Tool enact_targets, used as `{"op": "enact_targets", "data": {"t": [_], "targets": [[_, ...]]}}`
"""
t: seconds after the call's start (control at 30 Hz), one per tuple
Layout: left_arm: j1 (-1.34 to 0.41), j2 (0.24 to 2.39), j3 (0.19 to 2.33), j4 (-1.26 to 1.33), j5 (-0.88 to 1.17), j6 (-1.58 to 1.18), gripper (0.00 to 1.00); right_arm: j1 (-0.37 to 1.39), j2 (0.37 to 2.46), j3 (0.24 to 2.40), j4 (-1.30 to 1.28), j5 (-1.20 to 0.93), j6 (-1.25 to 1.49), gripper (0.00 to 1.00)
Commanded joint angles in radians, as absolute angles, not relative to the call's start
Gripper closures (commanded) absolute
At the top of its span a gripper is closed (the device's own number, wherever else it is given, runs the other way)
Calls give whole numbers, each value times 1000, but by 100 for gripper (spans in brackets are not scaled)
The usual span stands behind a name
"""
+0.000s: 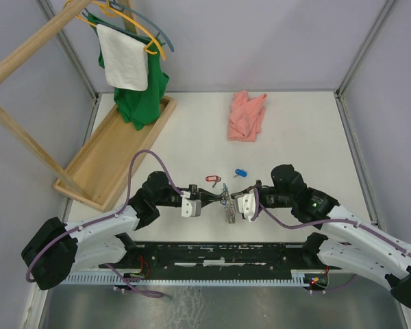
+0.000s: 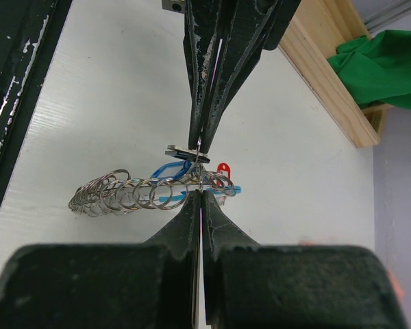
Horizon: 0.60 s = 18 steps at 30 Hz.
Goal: Put the keys on the keyring
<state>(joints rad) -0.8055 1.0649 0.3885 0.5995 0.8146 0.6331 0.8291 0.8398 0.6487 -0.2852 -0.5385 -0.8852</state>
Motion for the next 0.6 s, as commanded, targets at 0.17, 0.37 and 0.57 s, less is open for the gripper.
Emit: {"op": "enact_targets", "data": {"t": [0.17,0.37,0.57], "targets": [[-813,1066,435,631,812,649,97,826,831,678,-209,-562,-872,99],[-814,1073,438,630,818,646,97,826,833,679,-207,-560,-869,99],[-816,1080,441,625,816,646,97,827,829,678,-204,-560,-861,99]]}}
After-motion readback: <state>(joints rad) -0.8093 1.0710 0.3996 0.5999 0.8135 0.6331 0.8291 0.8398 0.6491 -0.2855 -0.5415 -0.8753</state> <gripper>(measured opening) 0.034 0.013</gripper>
